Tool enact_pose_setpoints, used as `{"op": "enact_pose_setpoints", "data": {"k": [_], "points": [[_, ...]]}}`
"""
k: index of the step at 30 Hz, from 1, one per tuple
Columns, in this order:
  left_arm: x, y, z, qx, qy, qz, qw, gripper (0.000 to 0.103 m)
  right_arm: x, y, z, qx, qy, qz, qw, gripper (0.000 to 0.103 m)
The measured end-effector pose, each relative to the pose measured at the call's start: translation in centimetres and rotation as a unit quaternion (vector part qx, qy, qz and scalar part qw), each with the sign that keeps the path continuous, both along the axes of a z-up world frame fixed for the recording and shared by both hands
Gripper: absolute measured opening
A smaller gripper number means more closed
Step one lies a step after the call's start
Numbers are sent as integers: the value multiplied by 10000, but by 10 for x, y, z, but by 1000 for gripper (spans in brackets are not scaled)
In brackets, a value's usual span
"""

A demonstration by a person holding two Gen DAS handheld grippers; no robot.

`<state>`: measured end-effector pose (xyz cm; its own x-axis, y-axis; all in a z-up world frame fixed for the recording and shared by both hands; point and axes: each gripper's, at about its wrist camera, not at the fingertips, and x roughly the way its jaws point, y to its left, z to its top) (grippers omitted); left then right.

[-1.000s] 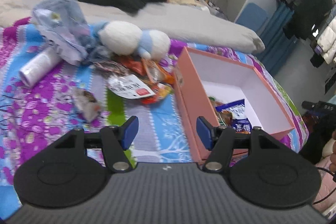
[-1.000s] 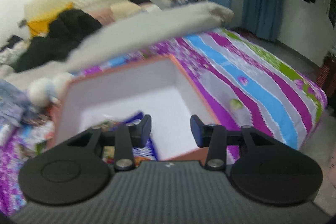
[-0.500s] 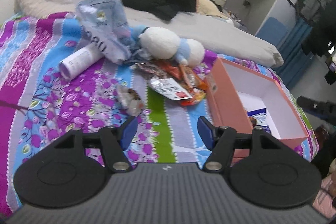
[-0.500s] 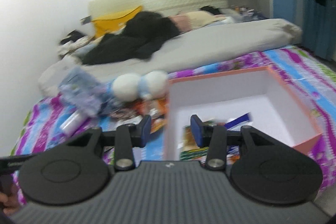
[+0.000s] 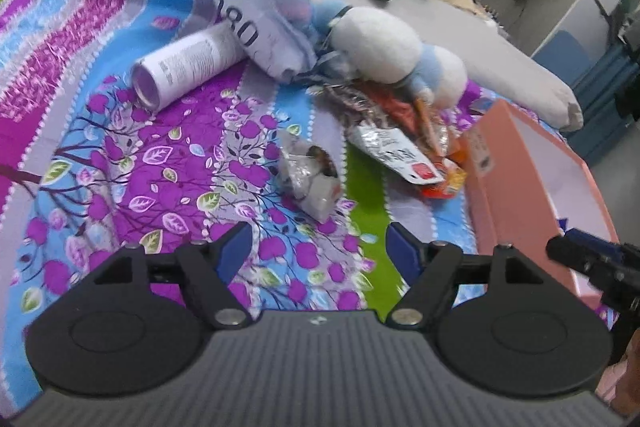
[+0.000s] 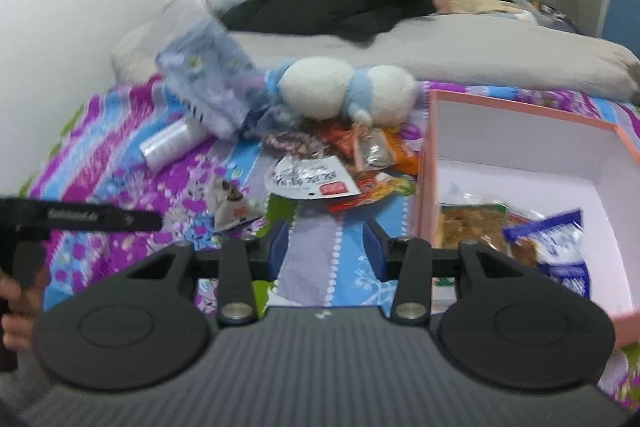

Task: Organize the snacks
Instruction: 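Grasp the clear wrapped snack bag with the left tool while the right tool reaches the pile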

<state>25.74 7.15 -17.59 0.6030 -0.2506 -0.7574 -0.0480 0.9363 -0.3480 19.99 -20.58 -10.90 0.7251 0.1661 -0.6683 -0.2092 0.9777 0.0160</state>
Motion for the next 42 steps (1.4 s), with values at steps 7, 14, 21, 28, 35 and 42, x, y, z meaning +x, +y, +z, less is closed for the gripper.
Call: {"op": "enact_pose_setpoints", "data": {"k": [7, 14, 21, 28, 35, 42], "points": [[56, 6, -40, -172, 254, -69, 9995, 84, 45, 33, -38, -513, 205, 512, 9972, 44], [95, 1, -71, -183, 370, -345, 9986, 84, 87, 61, -77, -1062, 264, 943, 9895, 43], [115, -6, -85, -34, 244, -584, 9980, 82, 113, 80, -105, -1583, 92, 1233, 9796, 42], [119, -4, -86, -165, 231, -532, 9982, 60, 123, 100, -114, -1945, -76, 1556, 9684, 12], [97, 3, -74, -144, 245, -469, 9985, 58, 103, 106, -98, -1950, -119, 1642, 9669, 3], [45, 16, -54, -122, 316, -226, 9992, 58, 50, 104, -75, -1906, -96, 1683, 9671, 3]]}}
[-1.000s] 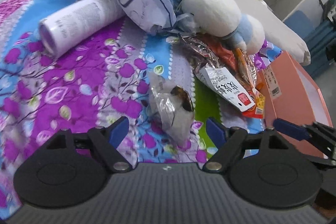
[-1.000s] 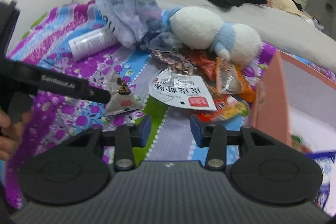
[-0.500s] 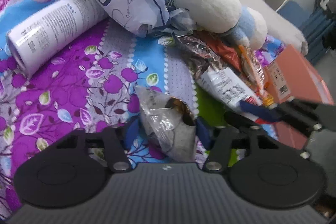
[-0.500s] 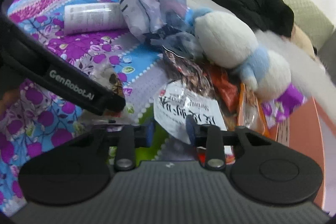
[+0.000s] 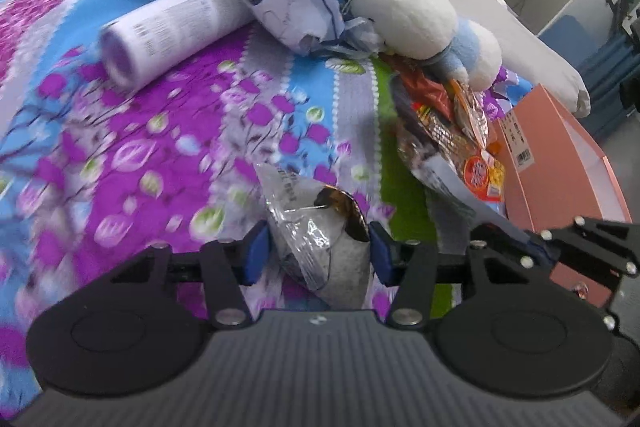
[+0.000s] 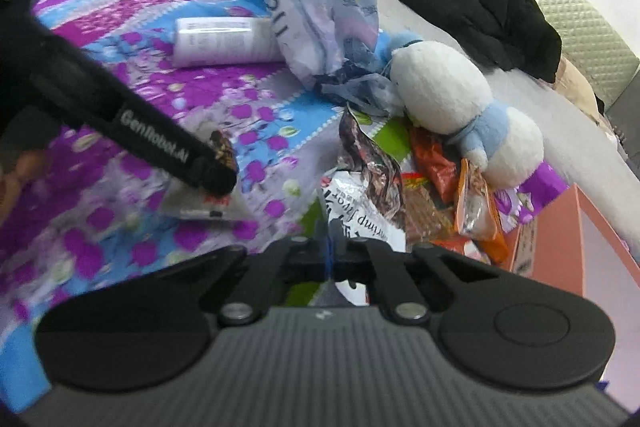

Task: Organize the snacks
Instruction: 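Grasp the clear wrapped snack bag with the left tool while the right tool reaches the pile, then grasp the clear bag of wrapped chocolates with the right tool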

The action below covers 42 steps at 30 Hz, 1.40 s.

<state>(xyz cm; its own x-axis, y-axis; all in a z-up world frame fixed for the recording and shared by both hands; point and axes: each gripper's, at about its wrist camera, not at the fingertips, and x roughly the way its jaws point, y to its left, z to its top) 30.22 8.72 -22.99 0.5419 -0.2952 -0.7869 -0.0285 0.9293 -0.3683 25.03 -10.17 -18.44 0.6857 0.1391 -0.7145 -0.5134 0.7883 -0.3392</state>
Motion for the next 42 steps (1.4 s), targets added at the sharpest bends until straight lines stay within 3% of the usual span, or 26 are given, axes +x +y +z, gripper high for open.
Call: {"op": "enact_pose_setpoints", "data": {"k": [14, 20, 22, 23, 24, 27, 33, 35, 42], "points": [[-105, -2, 27, 208, -8, 175, 9996, 58, -125, -11, 2, 379, 470, -194, 9980, 3], [-120, -11, 20, 289, -24, 171, 9994, 58, -140, -23, -13, 1034, 891, -440, 9897, 7], [-123, -12, 19, 277, -32, 213, 9994, 58, -139, -28, -15, 1299, 1057, -547, 9844, 12], [-123, -12, 18, 278, -28, 230, 9993, 58, -139, -31, -15, 1417, 1097, -589, 9821, 24], [-124, -12, 18, 280, -26, 244, 9993, 58, -139, -34, -14, 1570, 1158, -627, 9788, 45], [-127, -12, 18, 306, -17, 246, 9992, 58, -143, -41, -9, 1934, 1157, -688, 9719, 75], [-132, -13, 22, 407, -71, 185, 9990, 58, -140, -58, 5, 2559, 900, -887, 9584, 78], [-132, -13, 22, 424, -66, 192, 9989, 58, -133, -60, 5, 2476, 706, -1060, 9604, 83], [-131, -13, 23, 447, -79, 178, 9988, 58, -88, -62, -24, 2173, 621, -1598, 9609, 83]]}}
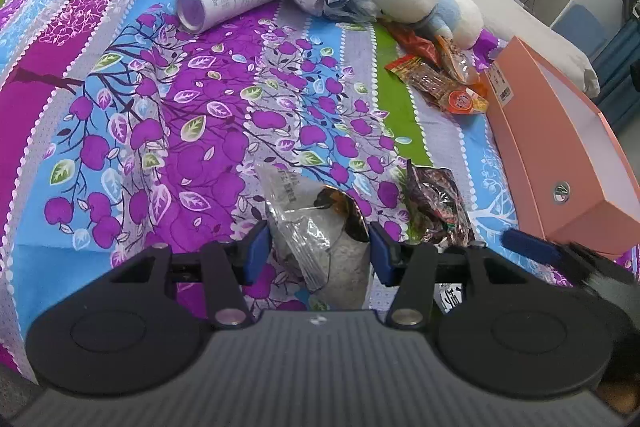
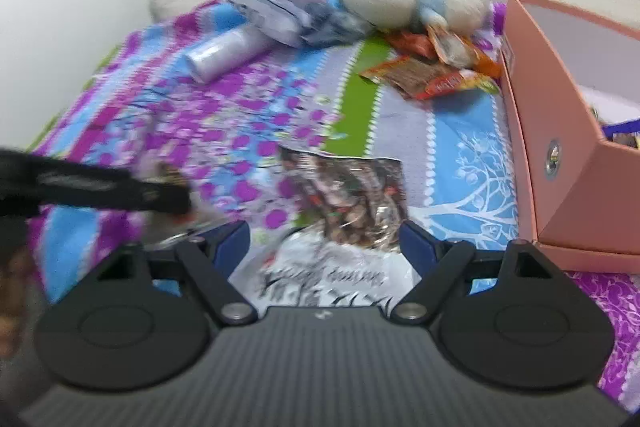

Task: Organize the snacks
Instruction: 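Grasp the clear bag of wrapped chocolates with the right tool, then carry both bags over the pink box and lower them inside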

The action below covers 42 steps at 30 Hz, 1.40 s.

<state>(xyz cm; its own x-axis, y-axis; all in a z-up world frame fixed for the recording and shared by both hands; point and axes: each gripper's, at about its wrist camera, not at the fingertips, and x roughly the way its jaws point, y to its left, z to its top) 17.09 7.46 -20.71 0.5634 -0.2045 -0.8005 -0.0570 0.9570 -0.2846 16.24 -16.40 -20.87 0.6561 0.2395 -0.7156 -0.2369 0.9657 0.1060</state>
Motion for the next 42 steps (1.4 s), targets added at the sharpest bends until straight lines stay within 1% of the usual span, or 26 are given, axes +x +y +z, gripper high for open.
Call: {"op": "enact_pose_setpoints", "data": {"k": [6, 9, 11, 14, 15, 16, 18, 19, 20, 21, 22, 23, 28, 34, 38, 42], "points": [[-1, -4, 2, 45, -10, -81, 10000, 58, 27, 1, -24, -244, 106, -195, 9995, 83], [-1, -5, 1, 52, 12, -94, 9999, 58, 36, 3, -33, -315, 213, -148, 9992, 83], [-2, -6, 1, 56, 17, -102, 9999, 58, 41, 2, -38, -239, 361, -147, 9990, 83], [-1, -7, 0, 51, 34, -113, 9999, 58, 45, -1, -41, -18, 446, -254, 9987, 85], [-1, -8, 1, 55, 31, -120, 9999, 58, 45, -1, -40, -30, 455, -238, 9987, 84], [-1, -8, 1, 58, 25, -132, 9999, 58, 44, 0, -40, -69, 457, -209, 9987, 83], [-1, -9, 2, 54, 27, -136, 9999, 58, 45, 2, -39, -44, 483, -139, 9987, 72], [0, -9, 2, 49, 27, -135, 9999, 58, 44, 2, -37, -25, 514, -134, 9986, 68], [1, -10, 3, 50, 21, -134, 9999, 58, 44, 3, -35, -14, 540, -138, 9984, 60], [1, -10, 5, 61, 13, -136, 9999, 58, 43, 3, -33, -14, 566, -148, 9983, 56], [2, -10, 7, 67, -1, -139, 9999, 58, 42, 3, -31, -5, 590, -153, 9981, 53], [3, -9, 9, 64, -19, -142, 9999, 58, 40, 3, -28, 20, 589, -157, 9981, 48], [6, -10, 18, 78, -86, -154, 9998, 58, 30, 1, -17, -32, 499, -195, 9986, 47], [9, -13, 29, 49, -119, -153, 9998, 58, 19, -12, 3, 142, 478, -491, 9975, 47], [12, -18, 42, 59, -185, -211, 9996, 58, 13, -18, 24, 198, 419, -554, 9974, 47], [15, -25, 59, 18, -265, -290, 9992, 58, 8, -26, 51, 269, 328, -668, 9969, 47]]}}
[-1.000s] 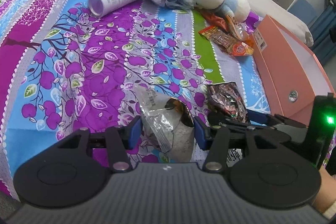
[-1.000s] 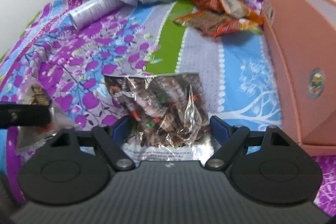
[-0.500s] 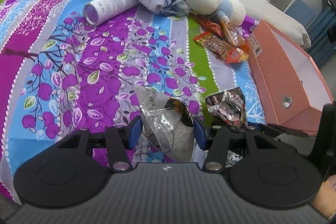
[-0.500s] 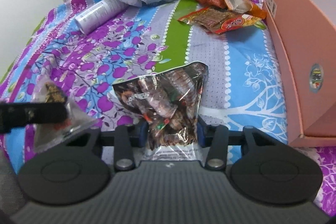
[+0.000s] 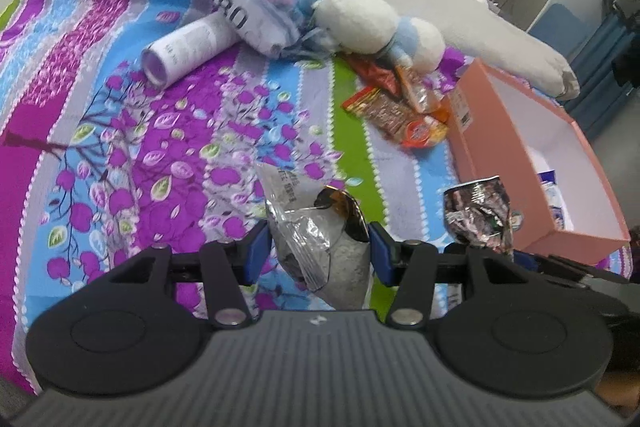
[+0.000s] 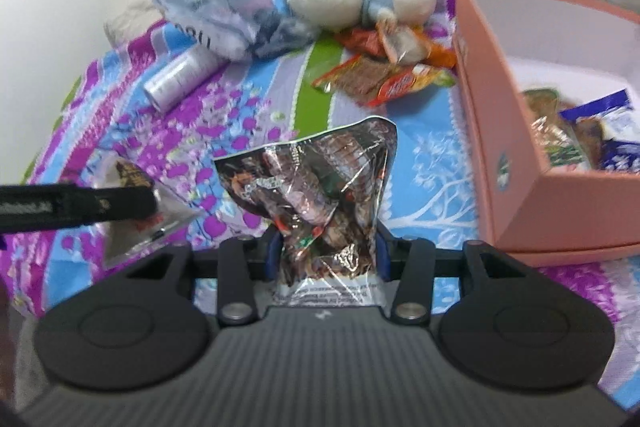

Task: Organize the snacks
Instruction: 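Carry both bags over the pink box and lower them inside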

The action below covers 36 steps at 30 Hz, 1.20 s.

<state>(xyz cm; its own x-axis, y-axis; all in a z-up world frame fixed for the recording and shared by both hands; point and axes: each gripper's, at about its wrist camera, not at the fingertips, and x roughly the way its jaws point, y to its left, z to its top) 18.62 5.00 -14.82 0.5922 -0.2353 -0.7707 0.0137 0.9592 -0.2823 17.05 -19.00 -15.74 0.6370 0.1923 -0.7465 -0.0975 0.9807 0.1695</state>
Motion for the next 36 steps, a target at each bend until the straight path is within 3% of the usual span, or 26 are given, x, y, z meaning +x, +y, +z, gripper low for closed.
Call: {"op": "enact_pose_setpoints", "data": {"k": [12, 25, 30, 36], "points": [[18, -43, 76, -57, -523, -438, 9977, 58, 0, -35, 88, 175, -575, -202, 9980, 48], [68, -128, 153, -266, -1208, -1035, 9869, 58, 25, -98, 158, -9, -1228, -537, 9910, 48], [94, -173, 161, -393, -1282, -1303, 9824, 58, 39, -138, 168, -151, -1372, -788, 9873, 49], [129, -243, 130, -453, -1030, -1736, 9784, 58, 58, -196, 142, -286, -1154, -1282, 9846, 49]]}}
